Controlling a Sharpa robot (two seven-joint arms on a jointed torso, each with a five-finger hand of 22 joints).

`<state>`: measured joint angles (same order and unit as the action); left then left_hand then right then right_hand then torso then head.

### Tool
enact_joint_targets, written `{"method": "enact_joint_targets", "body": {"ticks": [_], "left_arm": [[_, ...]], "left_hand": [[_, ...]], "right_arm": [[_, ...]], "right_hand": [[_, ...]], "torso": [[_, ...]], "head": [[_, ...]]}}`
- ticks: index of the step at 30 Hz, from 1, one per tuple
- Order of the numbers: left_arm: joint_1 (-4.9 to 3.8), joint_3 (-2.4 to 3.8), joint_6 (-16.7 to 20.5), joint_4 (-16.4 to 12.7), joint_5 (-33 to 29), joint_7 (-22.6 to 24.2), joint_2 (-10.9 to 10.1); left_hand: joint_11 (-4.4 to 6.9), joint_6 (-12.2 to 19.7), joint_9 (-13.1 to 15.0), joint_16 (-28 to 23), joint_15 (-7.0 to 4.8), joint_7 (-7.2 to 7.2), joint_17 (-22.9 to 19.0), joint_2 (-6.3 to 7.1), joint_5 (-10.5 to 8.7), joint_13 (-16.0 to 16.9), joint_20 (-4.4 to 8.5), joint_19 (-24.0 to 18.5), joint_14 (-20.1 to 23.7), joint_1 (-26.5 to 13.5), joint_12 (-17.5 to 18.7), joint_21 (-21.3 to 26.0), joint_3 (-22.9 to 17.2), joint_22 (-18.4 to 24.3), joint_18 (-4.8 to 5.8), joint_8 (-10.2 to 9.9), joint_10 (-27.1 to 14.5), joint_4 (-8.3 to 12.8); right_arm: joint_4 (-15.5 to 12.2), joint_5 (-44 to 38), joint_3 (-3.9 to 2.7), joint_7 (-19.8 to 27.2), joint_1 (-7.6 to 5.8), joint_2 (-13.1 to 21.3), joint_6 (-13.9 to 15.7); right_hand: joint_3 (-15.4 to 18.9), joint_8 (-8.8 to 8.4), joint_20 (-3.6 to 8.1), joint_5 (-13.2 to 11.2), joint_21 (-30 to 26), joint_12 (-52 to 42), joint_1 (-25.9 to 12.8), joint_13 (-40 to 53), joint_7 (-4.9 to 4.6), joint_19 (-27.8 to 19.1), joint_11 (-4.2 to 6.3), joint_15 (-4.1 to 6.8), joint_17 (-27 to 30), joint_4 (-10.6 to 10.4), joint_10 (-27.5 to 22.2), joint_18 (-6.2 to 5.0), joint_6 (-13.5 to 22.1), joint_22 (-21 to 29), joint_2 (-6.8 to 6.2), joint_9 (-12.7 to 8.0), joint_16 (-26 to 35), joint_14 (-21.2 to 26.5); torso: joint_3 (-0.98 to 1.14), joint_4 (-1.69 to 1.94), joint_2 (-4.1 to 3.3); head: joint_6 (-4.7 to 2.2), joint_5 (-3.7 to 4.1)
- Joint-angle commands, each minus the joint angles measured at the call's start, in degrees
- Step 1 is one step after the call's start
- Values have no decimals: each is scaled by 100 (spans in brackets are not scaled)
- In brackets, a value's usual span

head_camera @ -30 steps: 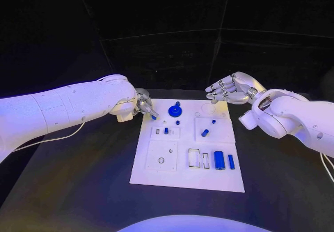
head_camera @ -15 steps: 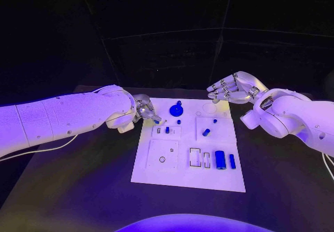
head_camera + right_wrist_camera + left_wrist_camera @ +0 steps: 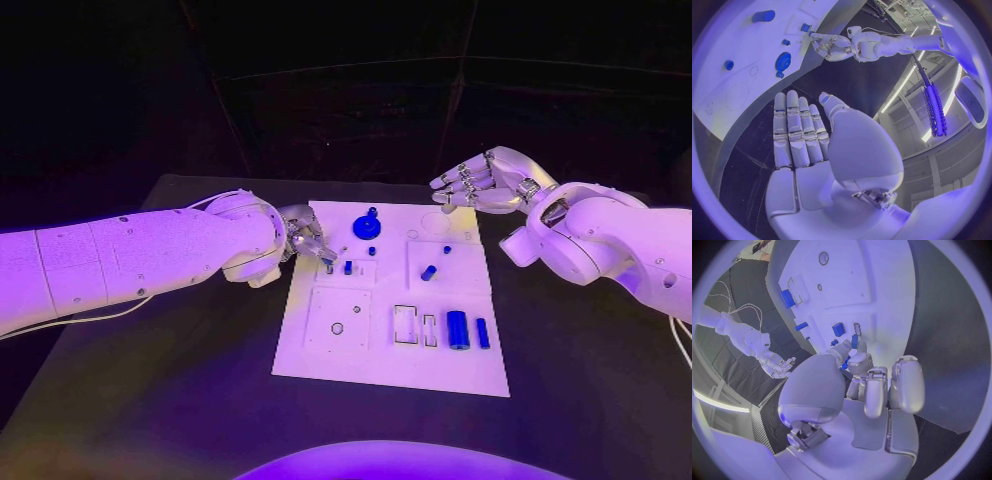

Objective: Assemble the parts on the task board

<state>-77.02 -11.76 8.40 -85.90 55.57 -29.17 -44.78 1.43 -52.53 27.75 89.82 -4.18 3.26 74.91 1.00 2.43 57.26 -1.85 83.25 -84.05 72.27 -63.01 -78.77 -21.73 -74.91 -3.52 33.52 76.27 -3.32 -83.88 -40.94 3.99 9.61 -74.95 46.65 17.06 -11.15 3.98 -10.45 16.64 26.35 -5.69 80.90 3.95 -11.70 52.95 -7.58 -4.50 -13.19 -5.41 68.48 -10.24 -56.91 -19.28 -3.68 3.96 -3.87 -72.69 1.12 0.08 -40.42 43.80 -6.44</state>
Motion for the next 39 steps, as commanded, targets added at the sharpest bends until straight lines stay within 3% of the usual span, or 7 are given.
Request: {"method": "enact_joint_targets", "body": {"ticks": [1,16,39], "left_arm": [[6,-12,65,-35,150,-35,-1],[21,-49,-225,-50,155,-176,28],[23,-52,-475,-55,177,-252,39]], "left_hand": [[1,3,127,18,-40,-50,1509,-69,36,-2,13,27,-595,-3,-23,-2,-537,-167,8,26,28,518],[2,2,131,18,-41,-51,1509,-53,36,0,14,27,-595,-28,-26,0,-596,-168,8,38,34,525],[3,0,139,18,-42,-52,1509,-23,36,-24,15,23,-595,-60,-8,11,-669,-159,5,56,27,541]], "right_arm": [[-4,-6,-4,19,-11,-3,-47],[12,-6,-4,27,-11,-21,-58],[18,-6,-3,34,-11,-18,-67]], "right_hand": [[-24,12,-33,0,-24,0,-23,-4,10,-10,10,-9,7,4,-31,-7,36,5,8,3,19,47],[-24,12,-33,0,-24,0,-23,-4,10,-10,10,-9,7,4,-31,-7,36,5,8,3,19,47],[-24,12,-33,0,-24,0,-23,-4,10,-10,10,-9,7,4,-31,-7,36,5,8,3,19,47]], "torso": [[1,-1,-1],[-2,-3,-3],[0,-2,-1]], "head": [[8,2],[17,2],[46,17]]}}
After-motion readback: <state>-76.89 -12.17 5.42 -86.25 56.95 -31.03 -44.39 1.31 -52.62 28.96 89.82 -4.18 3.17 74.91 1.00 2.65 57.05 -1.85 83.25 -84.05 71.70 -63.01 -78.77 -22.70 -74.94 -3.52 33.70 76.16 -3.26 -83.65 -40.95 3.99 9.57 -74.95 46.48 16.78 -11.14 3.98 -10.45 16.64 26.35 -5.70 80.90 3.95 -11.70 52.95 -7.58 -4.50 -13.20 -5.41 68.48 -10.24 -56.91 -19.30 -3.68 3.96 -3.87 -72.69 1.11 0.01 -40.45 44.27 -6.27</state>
